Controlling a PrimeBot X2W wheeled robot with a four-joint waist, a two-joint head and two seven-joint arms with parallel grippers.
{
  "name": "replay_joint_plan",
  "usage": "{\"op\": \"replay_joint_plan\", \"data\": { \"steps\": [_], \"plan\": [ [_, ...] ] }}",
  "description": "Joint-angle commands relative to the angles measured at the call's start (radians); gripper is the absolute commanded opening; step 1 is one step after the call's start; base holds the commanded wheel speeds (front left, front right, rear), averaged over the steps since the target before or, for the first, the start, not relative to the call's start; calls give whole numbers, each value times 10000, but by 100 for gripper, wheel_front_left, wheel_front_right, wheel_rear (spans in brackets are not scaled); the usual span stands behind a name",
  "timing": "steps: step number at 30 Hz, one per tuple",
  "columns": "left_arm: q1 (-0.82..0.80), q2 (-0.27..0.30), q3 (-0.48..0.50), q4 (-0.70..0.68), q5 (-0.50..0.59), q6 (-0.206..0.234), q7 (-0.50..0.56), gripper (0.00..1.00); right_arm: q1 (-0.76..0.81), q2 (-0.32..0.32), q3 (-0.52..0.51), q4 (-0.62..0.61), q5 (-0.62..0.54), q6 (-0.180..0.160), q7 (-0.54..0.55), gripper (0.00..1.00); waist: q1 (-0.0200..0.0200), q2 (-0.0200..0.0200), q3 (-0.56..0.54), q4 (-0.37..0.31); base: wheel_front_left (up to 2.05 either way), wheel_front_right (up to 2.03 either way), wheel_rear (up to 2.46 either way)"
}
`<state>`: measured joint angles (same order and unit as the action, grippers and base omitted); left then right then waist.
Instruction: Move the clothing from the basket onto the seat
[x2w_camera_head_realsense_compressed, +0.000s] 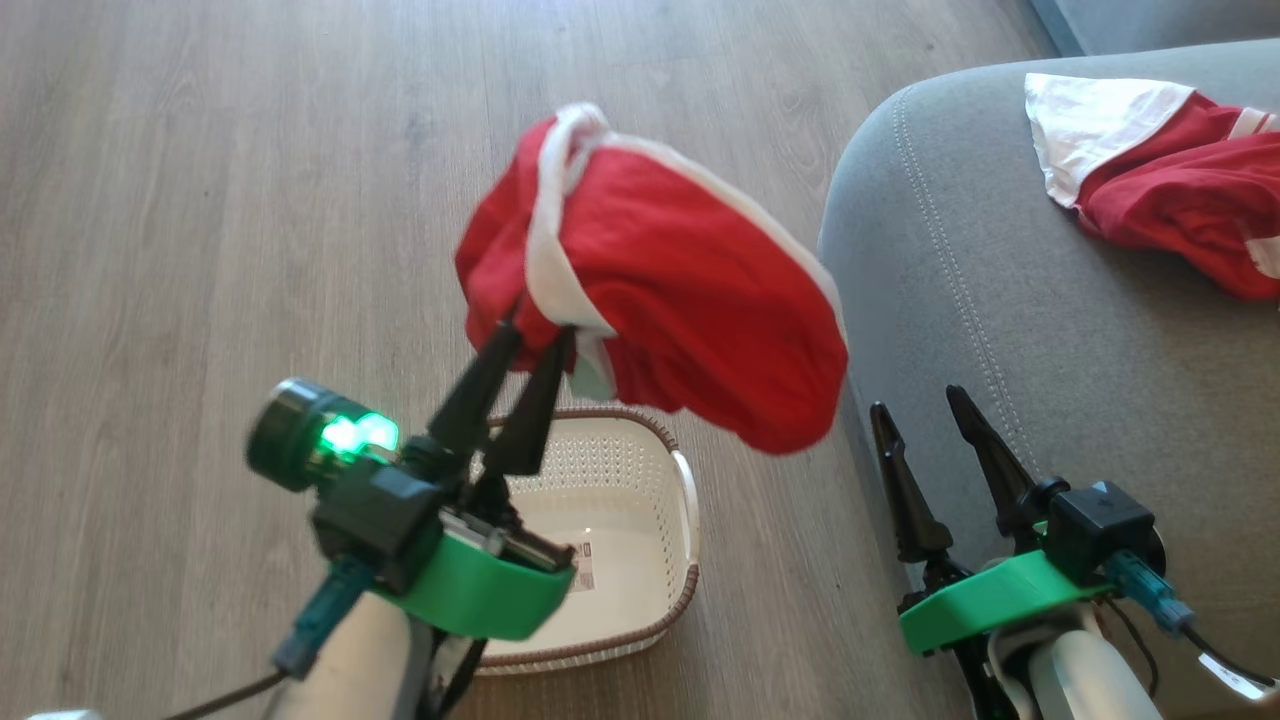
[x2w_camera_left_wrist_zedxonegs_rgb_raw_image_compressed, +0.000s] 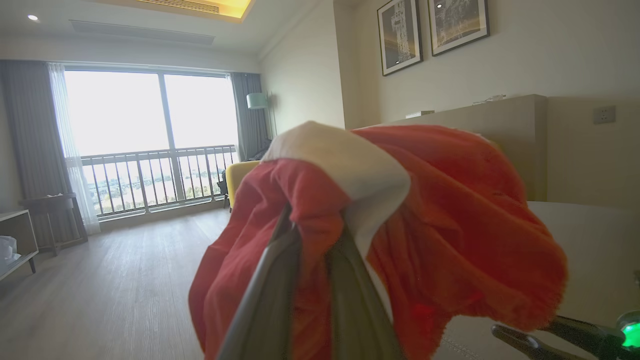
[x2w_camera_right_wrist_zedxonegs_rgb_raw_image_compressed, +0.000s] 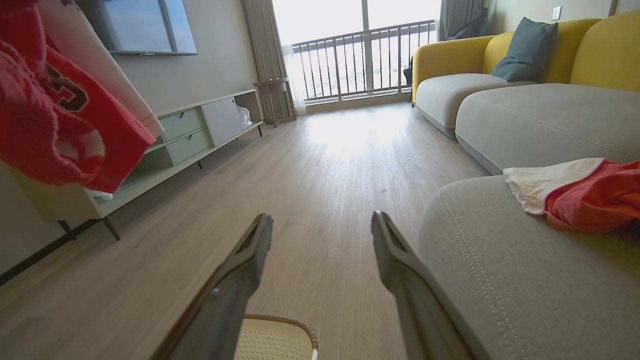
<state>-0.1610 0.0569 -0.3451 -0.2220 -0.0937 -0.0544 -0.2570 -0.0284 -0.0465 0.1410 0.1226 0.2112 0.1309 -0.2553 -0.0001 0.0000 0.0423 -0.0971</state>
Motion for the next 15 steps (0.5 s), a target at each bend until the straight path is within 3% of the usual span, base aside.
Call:
{"op": "replay_joint_plan", "data": {
  "steps": [1,15],
  "plan": [
    [-193,-64,199,-202,125,-80,-47,0,-311,-38,276,-310,47,-2,-65,100,1,0,6,-19,0,0,0],
    [-131,-65,214,287,271,-35,-47,0,-378,-71,263,-375,-15,-2,-65,100,1,0,115,-93,0,0,0]
  ]
}}
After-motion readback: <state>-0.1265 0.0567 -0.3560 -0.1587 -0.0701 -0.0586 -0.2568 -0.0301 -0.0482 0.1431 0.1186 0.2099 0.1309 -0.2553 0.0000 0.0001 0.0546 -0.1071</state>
